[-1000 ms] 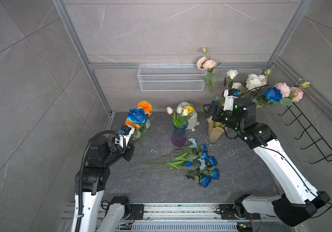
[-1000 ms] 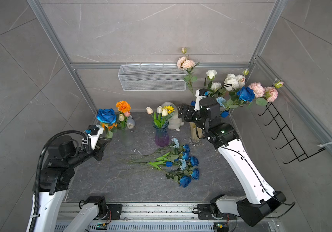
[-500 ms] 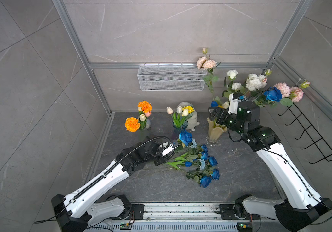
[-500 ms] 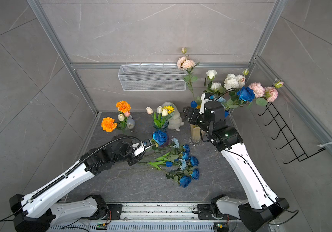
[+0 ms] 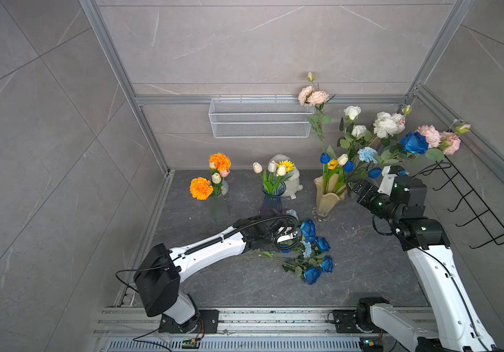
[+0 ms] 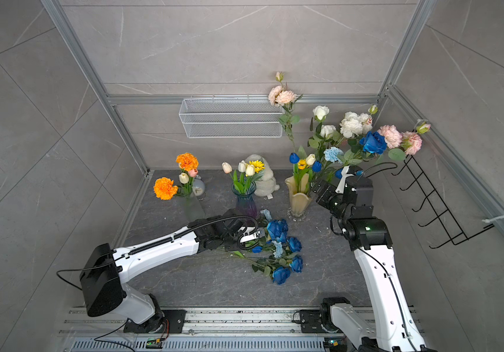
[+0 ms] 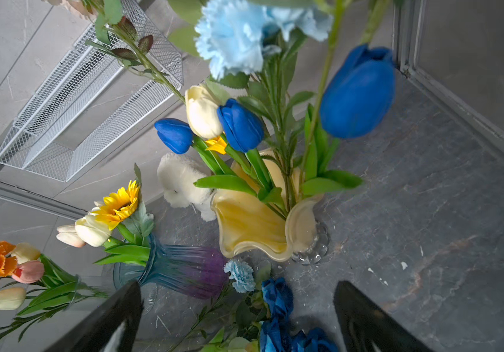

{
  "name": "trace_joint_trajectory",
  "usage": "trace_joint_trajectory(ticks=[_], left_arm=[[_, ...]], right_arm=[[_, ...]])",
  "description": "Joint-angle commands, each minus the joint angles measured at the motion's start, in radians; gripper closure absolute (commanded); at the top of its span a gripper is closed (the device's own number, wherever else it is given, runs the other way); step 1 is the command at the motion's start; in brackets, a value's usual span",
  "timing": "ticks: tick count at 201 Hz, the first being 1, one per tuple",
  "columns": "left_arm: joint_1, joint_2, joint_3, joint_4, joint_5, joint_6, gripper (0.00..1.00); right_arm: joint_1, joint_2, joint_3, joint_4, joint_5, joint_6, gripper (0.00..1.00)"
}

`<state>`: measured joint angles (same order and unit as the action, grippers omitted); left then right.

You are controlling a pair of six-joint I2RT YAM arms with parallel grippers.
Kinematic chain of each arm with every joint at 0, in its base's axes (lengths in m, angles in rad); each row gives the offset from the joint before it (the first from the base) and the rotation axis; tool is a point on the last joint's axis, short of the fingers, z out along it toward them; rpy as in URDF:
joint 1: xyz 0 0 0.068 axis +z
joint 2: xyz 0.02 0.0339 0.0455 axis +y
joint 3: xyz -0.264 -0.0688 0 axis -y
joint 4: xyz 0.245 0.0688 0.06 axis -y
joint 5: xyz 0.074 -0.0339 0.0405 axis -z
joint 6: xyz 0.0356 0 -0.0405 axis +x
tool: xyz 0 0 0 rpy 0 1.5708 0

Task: Pick out blue flowers from the vase
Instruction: Place the flower at the center of the board.

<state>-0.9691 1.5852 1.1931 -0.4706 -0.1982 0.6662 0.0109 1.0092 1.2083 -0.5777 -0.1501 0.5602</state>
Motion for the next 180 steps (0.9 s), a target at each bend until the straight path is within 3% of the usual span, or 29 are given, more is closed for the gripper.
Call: trace_joint_trajectory(ticks=[1, 34, 81, 95, 121, 180], left_arm=[[0.002, 0.064, 0.052, 0.113, 0.03, 0.027, 1.0], [-0.002, 0.161, 0.101, 0.136, 0.065, 0.04, 1.0], [-0.001, 0.202, 0.121, 0.138, 0.074, -0.003, 1.0], [-0.002, 0.199, 0.129, 0.131, 0.076, -0.024, 0.79], [-0.002, 0.188, 0.133, 0.129, 0.093, -0.045, 0.57], [0.002, 0.152, 0.211, 0.14, 0.085, -0.099, 0.48]], right_arm=[[-0.034, -0.024, -0.086, 0.027, -0.127, 0.073, 0.0], [-0.082, -0.085, -0.248, 0.127, -0.157, 0.175, 0.0], [-0.185, -0.037, -0.425, 0.405, -0.316, 0.342, 0.01], [-0.198, -0.024, -0.433, 0.431, -0.318, 0.337, 0.01], [-0.219, 0.011, -0.41, 0.46, -0.34, 0.332, 0.02], [-0.295, -0.007, -0.467, 0.611, -0.349, 0.39, 0.13]])
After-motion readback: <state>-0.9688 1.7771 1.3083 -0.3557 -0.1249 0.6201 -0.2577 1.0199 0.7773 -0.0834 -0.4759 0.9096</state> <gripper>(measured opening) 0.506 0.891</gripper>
